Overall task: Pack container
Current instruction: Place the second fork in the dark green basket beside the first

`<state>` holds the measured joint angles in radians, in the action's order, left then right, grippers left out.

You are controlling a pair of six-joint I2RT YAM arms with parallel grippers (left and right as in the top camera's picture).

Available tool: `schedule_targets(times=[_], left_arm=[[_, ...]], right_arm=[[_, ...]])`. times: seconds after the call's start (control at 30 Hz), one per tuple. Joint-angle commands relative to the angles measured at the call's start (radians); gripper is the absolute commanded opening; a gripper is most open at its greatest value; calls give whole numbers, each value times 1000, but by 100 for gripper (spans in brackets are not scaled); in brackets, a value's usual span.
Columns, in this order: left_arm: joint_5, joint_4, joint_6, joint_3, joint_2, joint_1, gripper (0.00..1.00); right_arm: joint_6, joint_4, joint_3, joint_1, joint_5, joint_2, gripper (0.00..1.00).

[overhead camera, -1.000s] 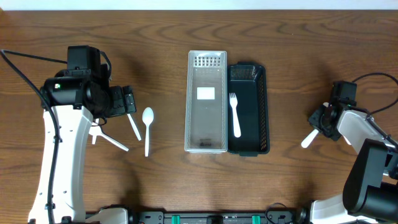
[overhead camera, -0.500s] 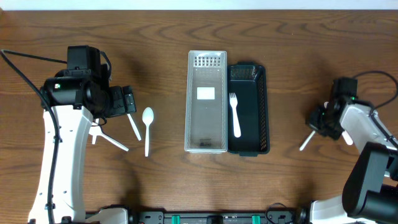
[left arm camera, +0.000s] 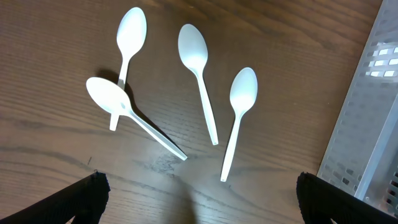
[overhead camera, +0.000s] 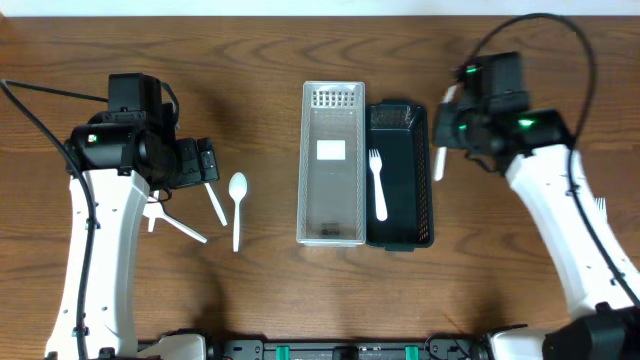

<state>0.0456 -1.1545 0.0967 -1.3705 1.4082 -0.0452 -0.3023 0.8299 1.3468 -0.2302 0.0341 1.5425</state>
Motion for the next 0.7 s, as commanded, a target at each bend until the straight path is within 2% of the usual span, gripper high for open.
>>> schedule_targets(times=[0.0,0.3,0.33,0.4,0.43,0.6,0.67], left_arm=[[-11,-4,-10,-18,0,-4,98],[-11,-4,-10,-18,0,-4,98],[-11,-4,-10,-18,0,-4,98],[-11,-4,-10,-18,0,-4,98],[-11,-4,-10,-18,0,-4,98],[-12,-4,-10,-18,0,-4,98],[-11,-4,-10,-18,0,-4,98]], right_arm=[[7,5,-3,-52,0,73,1],[55,-4,-3,-96,18,221,9],[67,-9,-3,-96,27,221,16],[82,-10,6,-95,31,215,53],[94,-2,17,-93,30,209,64],[102,58,104,-25,-24,154,68],[103,85,143,35,-84,129,75]])
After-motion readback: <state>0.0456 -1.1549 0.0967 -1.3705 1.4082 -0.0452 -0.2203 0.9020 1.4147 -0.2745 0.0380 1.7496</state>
